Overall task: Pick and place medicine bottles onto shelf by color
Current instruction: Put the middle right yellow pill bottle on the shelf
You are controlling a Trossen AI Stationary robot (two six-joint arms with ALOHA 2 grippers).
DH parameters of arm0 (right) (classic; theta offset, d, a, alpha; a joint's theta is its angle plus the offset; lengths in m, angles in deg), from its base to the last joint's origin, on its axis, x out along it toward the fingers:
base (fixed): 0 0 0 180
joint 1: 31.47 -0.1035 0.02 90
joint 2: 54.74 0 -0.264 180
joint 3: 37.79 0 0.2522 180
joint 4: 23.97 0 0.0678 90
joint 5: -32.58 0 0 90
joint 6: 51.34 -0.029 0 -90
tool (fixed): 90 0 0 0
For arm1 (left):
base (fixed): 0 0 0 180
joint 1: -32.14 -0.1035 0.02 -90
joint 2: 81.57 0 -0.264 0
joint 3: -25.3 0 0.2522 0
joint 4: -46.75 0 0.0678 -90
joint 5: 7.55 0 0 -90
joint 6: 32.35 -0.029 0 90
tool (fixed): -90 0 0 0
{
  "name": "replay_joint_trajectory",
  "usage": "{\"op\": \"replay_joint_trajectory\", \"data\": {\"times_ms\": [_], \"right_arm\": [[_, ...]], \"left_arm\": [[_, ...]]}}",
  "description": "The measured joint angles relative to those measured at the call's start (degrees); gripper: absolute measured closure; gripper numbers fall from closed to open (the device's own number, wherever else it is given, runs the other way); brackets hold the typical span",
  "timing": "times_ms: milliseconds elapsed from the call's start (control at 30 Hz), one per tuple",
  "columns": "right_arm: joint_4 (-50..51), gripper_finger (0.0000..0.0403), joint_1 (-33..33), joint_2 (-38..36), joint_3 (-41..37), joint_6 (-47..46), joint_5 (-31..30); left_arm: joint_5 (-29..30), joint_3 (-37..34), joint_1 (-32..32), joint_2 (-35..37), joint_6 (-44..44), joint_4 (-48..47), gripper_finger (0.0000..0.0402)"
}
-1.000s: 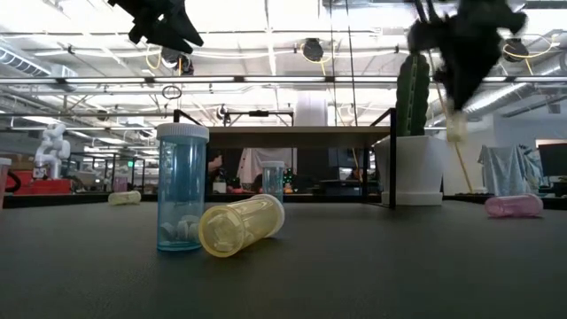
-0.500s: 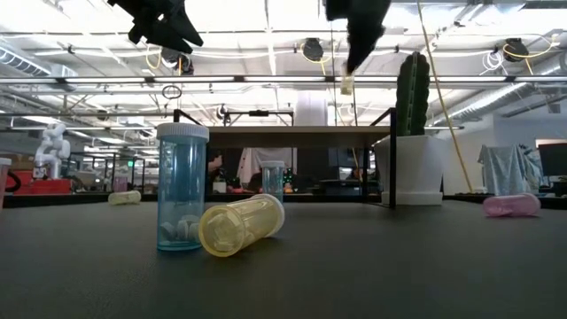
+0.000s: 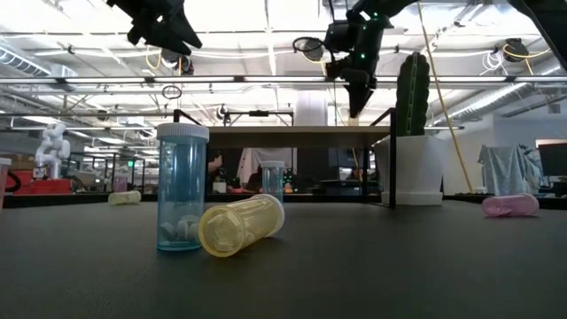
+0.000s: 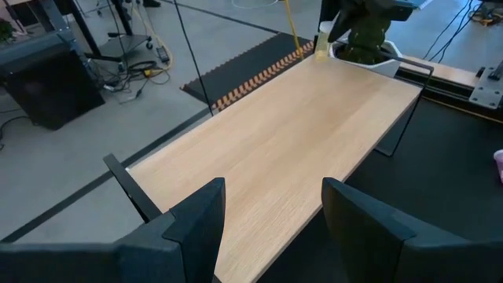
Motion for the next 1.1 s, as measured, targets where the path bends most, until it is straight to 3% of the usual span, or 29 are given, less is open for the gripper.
{"op": "replay_joint_trajectory", "data": {"times_ms": [300, 1100], "right_arm": [[-1.00, 0.0287, -0.07, -0.07, 0.00, -0.17, 2.94], [-3.00, 0.0275, -0.18, -0.09, -3.32, -1.69, 2.88]], "left_arm": [[0.00, 0.00, 0.00, 0.00, -0.76, -0.05, 0.0188], [0.00, 0.00, 0.00, 0.00, -0.72, -1.78, 0.0188]]}}
